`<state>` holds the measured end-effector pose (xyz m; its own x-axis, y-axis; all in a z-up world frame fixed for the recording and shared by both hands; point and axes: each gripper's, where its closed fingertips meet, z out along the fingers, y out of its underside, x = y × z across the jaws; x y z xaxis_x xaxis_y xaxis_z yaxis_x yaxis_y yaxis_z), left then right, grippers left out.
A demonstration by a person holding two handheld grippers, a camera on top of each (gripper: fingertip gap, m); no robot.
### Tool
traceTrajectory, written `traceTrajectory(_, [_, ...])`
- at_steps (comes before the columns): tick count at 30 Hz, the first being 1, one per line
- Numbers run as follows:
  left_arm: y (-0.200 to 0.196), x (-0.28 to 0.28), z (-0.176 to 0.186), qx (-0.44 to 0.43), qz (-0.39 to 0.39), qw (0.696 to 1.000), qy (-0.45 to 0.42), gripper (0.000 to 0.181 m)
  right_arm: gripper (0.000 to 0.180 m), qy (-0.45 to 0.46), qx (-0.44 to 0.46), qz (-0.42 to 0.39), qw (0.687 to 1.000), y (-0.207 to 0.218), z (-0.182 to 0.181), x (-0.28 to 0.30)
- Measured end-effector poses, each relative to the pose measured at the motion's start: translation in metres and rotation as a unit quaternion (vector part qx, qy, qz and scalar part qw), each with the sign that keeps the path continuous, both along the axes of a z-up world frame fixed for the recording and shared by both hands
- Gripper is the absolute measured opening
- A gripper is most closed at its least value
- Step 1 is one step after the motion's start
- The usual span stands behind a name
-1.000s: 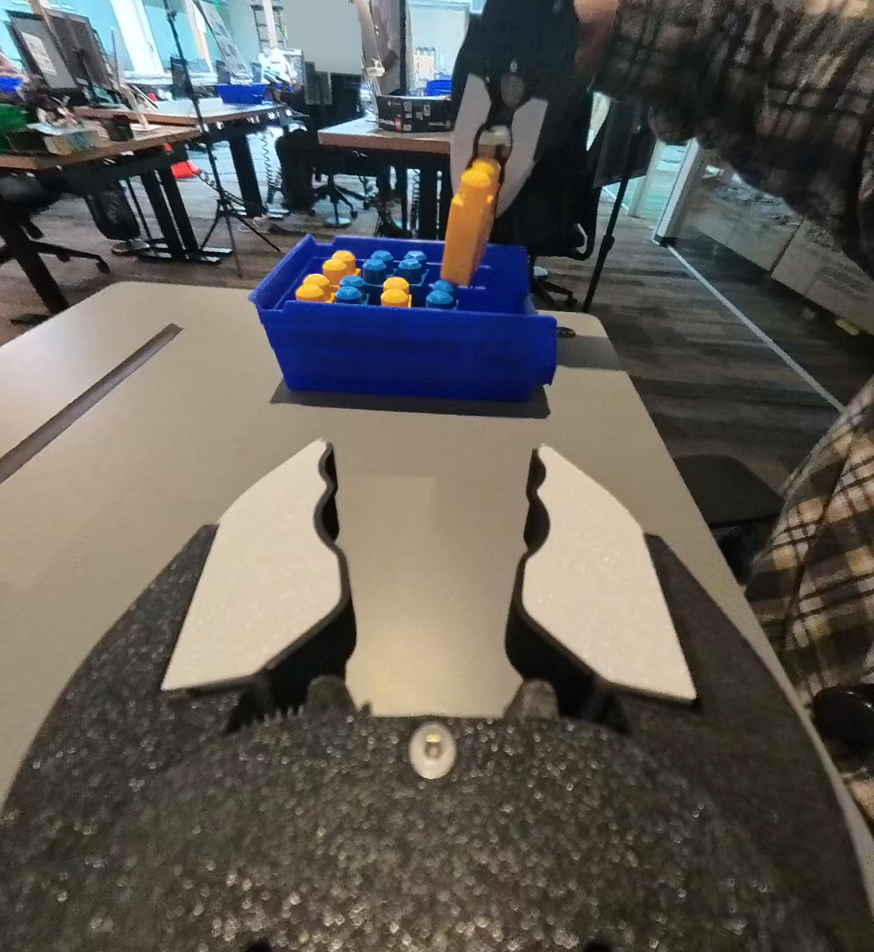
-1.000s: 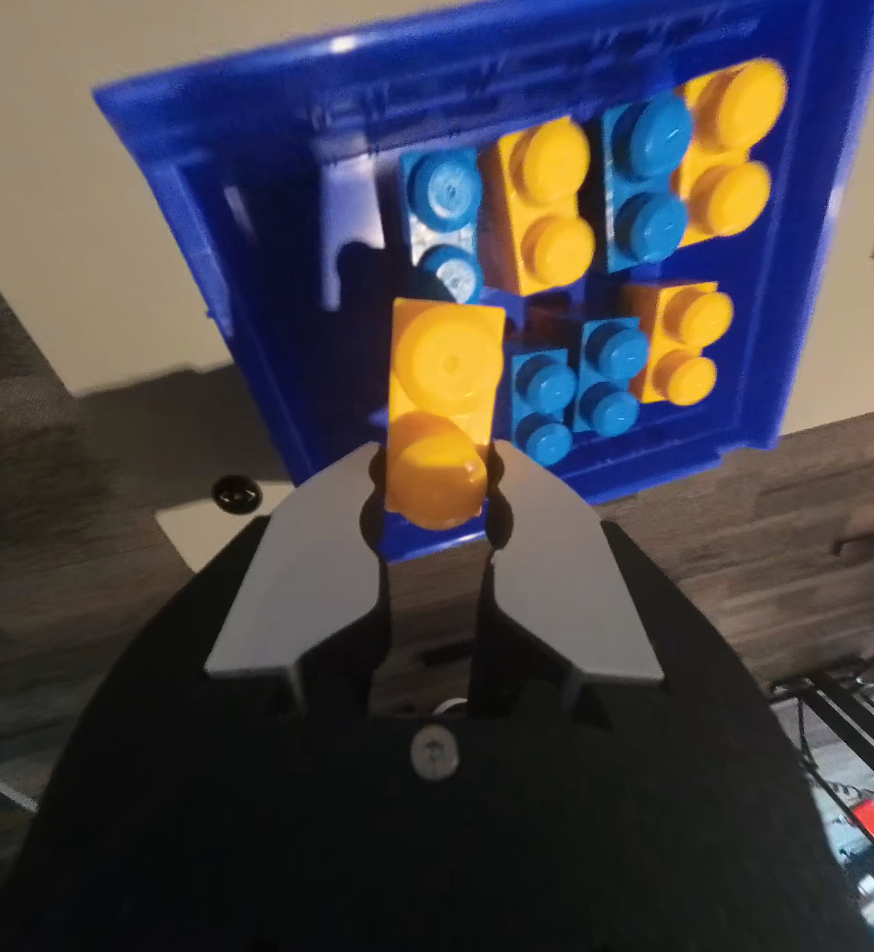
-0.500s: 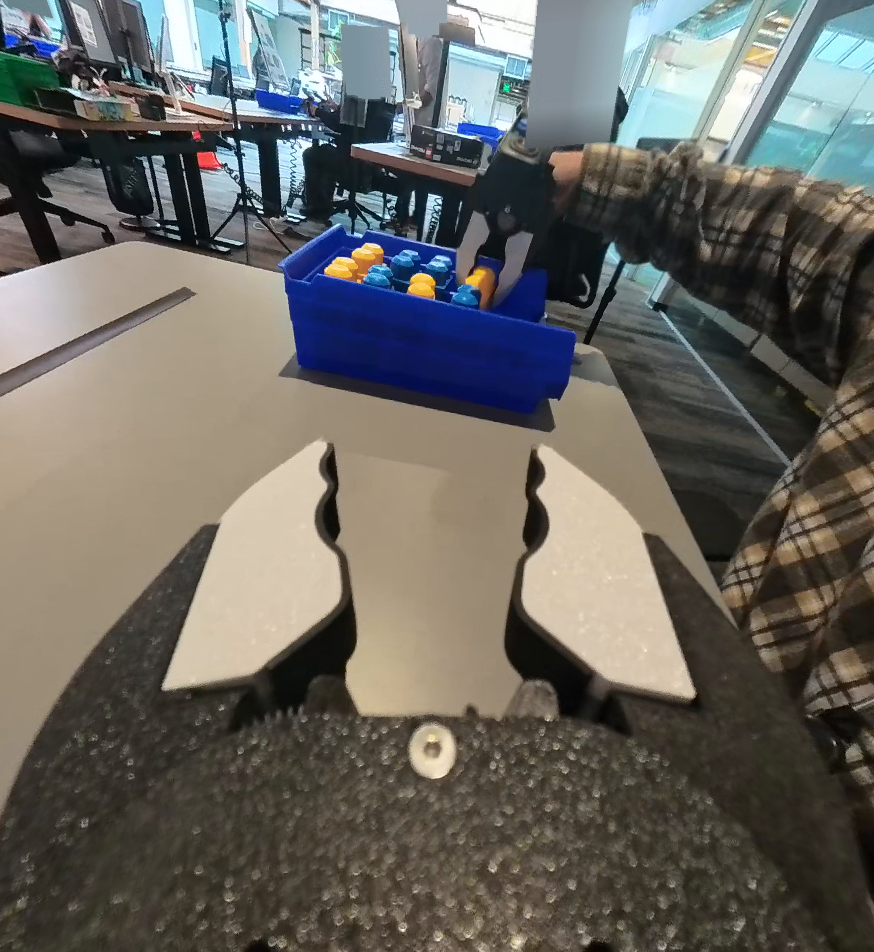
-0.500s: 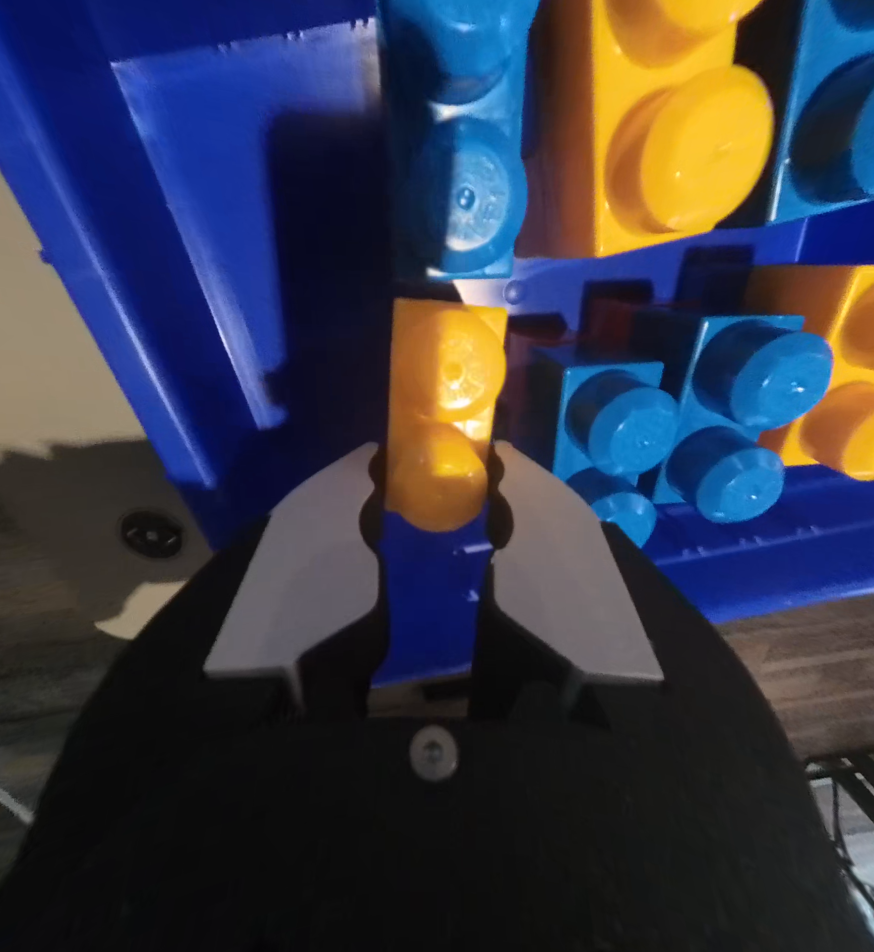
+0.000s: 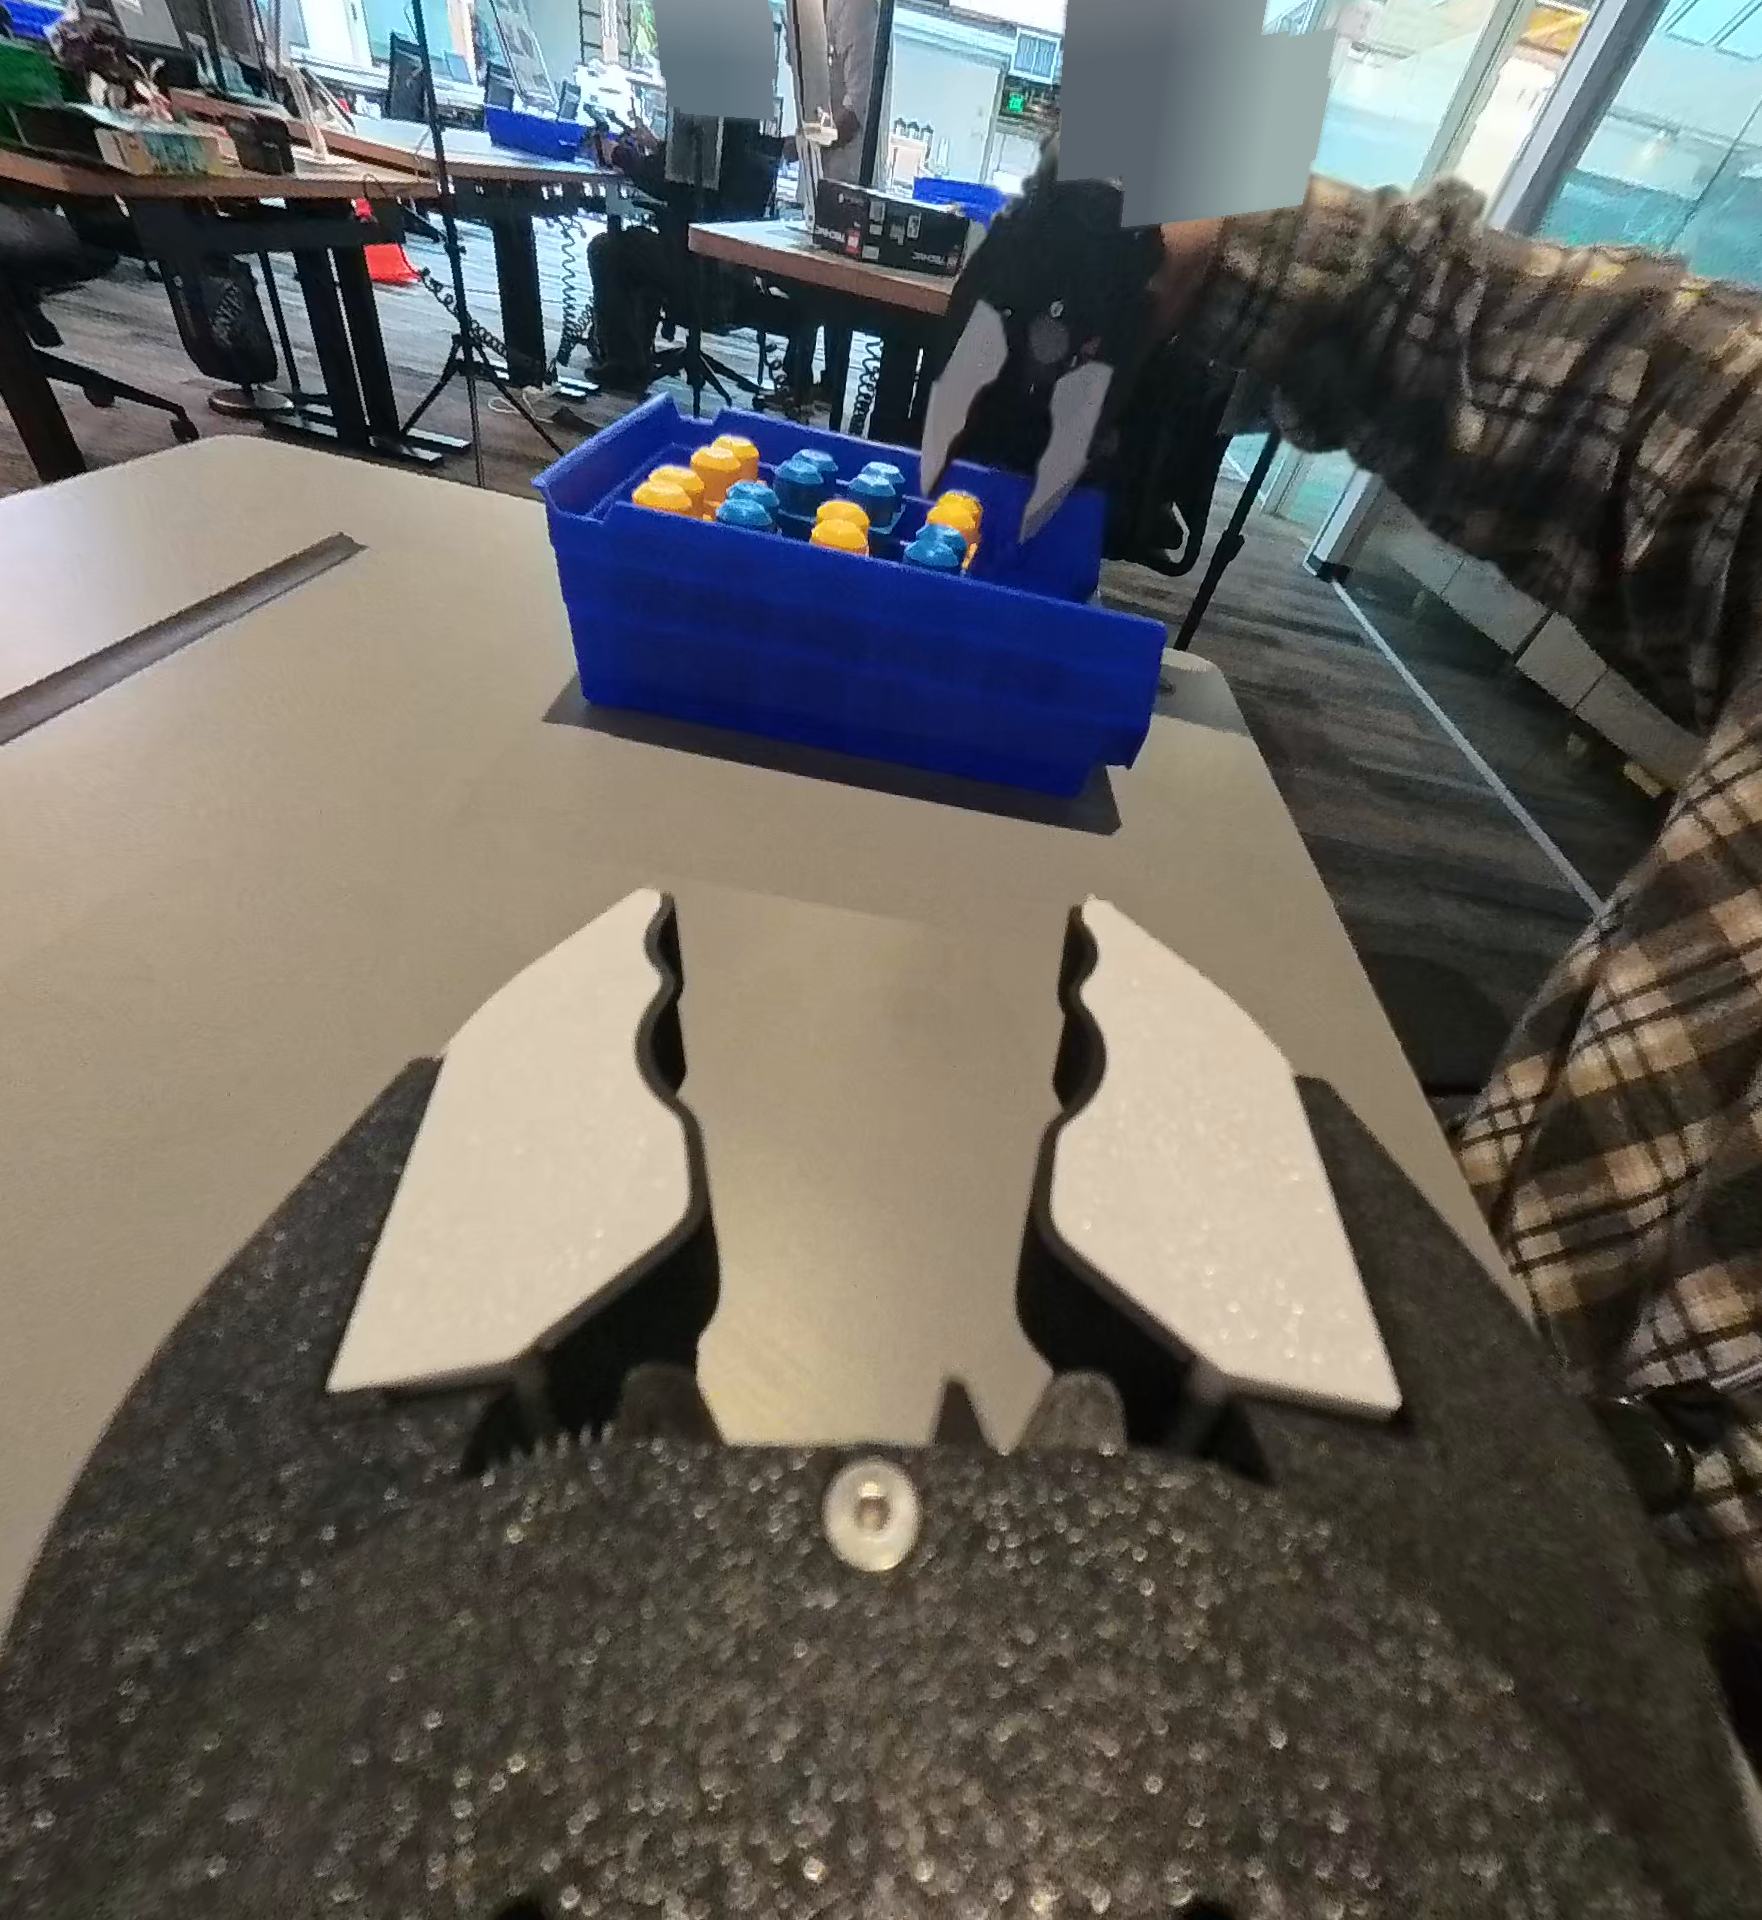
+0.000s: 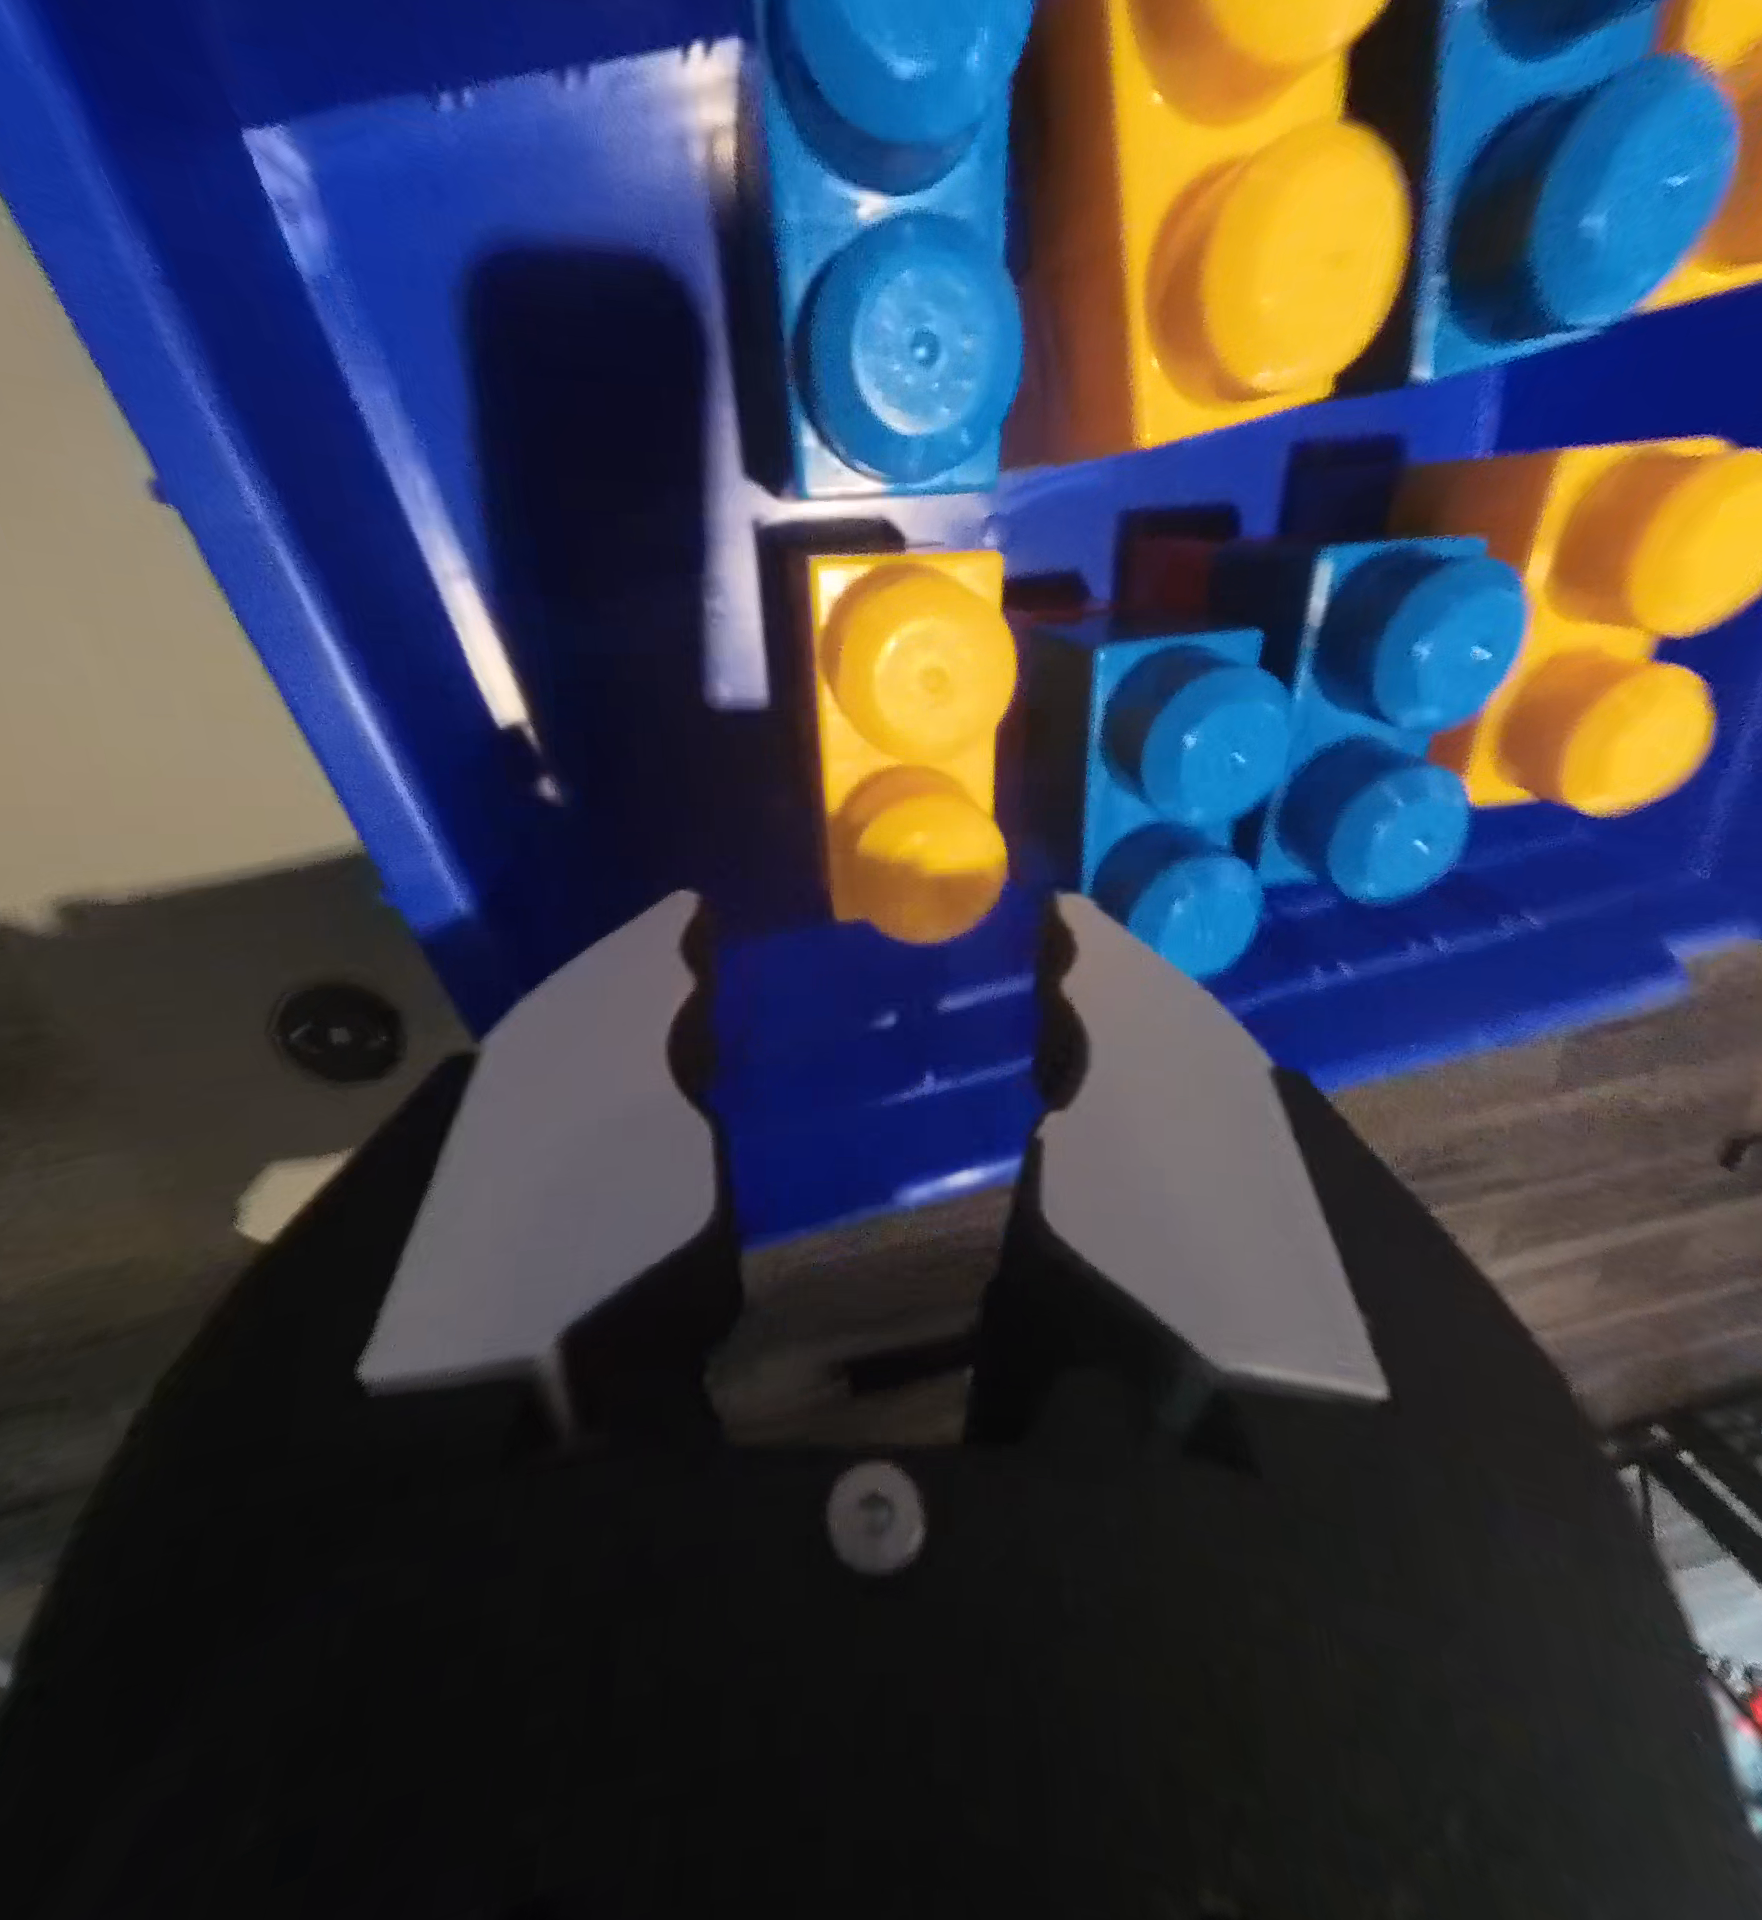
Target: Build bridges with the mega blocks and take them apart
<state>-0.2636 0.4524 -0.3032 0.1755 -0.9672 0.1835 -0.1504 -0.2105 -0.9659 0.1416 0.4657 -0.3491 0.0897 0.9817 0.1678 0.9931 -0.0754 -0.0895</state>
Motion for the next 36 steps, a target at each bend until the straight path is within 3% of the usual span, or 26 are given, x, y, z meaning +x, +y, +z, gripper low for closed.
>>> traceTrajectory(3, [-0.003, -0.004, 0.006, -0.003, 0.004, 1.0, -0.008, 0.07, 0.062, 0.082, 0.059, -0.091, 0.991, 0.007, 0.044, -0.003])
traceTrajectory(7, [-0.02, -0.014, 0.019, -0.003, 0.011, 1.0, -0.019, 0.071, 0.061, 0.199, 0.095, -0.337, 0.915, 0.021, 0.093, 0.02])
traceTrajectory(8, [-0.027, -0.018, 0.024, 0.001, 0.014, 1.0, -0.024, 0.071, 0.059, 0.226, 0.079, -0.376, 0.895, 0.022, 0.096, 0.023])
traceTrajectory(10, [-0.043, -0.028, 0.033, 0.01, 0.024, 0.999, -0.03, 0.071, 0.037, 0.257, 0.056, -0.47, 0.843, 0.024, 0.094, 0.038])
traceTrajectory(12, [-0.062, -0.04, 0.041, 0.015, 0.037, 0.999, -0.034, 0.071, 0.028, 0.286, 0.003, -0.53, 0.798, 0.022, 0.082, 0.041])
traceTrajectory(14, [-0.081, -0.053, 0.047, 0.013, 0.051, 0.998, -0.035, 0.071, 0.03, 0.272, -0.025, -0.571, 0.774, 0.019, 0.063, 0.047])
traceTrajectory(23, [-0.151, -0.117, 0.066, -0.021, 0.103, 0.992, -0.074, 0.072, 0.05, 0.133, -0.094, -0.633, 0.757, 0.002, -0.009, 0.057])
traceTrajectory(27, [-0.166, -0.134, 0.071, -0.018, 0.116, 0.989, -0.092, 0.071, 0.006, 0.113, -0.137, -0.644, 0.745, 0.001, -0.028, 0.049])
traceTrajectory(36, [-0.179, -0.165, 0.056, -0.024, 0.142, 0.986, -0.083, 0.07, 0.004, 0.089, -0.123, -0.615, 0.774, 0.006, -0.026, 0.021])
